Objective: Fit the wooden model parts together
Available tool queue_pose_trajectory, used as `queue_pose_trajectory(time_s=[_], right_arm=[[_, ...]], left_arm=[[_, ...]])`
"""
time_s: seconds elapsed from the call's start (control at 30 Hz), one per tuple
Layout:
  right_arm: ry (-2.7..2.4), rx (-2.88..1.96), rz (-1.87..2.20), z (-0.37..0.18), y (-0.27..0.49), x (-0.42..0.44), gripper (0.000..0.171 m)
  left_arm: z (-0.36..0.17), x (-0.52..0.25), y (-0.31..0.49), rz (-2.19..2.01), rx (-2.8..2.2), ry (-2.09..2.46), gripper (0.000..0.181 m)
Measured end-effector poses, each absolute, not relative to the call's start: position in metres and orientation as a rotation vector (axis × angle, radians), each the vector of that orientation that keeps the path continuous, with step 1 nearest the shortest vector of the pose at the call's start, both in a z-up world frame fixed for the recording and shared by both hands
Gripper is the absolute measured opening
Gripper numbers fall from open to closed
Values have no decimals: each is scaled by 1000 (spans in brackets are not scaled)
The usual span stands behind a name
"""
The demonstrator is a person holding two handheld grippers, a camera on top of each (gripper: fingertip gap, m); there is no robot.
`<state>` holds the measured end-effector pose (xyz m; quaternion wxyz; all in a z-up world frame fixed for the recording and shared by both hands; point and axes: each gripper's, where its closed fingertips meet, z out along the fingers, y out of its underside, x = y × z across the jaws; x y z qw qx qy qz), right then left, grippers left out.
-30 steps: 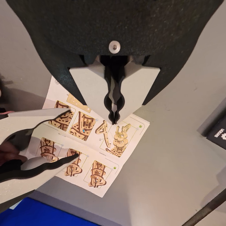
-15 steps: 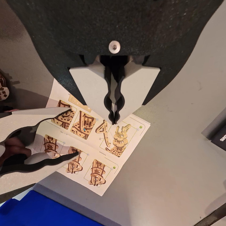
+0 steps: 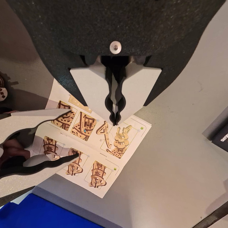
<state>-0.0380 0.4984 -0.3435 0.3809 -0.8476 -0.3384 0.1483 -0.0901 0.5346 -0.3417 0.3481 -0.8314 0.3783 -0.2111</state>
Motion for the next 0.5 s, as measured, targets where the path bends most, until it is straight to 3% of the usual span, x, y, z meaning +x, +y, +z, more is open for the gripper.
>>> queue_pose_trajectory(time_s=[0.13,0.2,0.3,0.5], right_arm=[[-861,-2179,369,-343,505,-35,75],[-851,-2209,337,-344,516,-30,95],[-842,-2257,311,-345,537,-22,104],[-840,-2287,311,-347,558,-16,105]], left_arm=[[-341,-90,539,-548,-2166,955,0],[-341,-85,547,-532,-2179,920,0],[-341,-75,566,-487,-2197,859,0],[-340,-69,581,-459,-2258,818,0]])
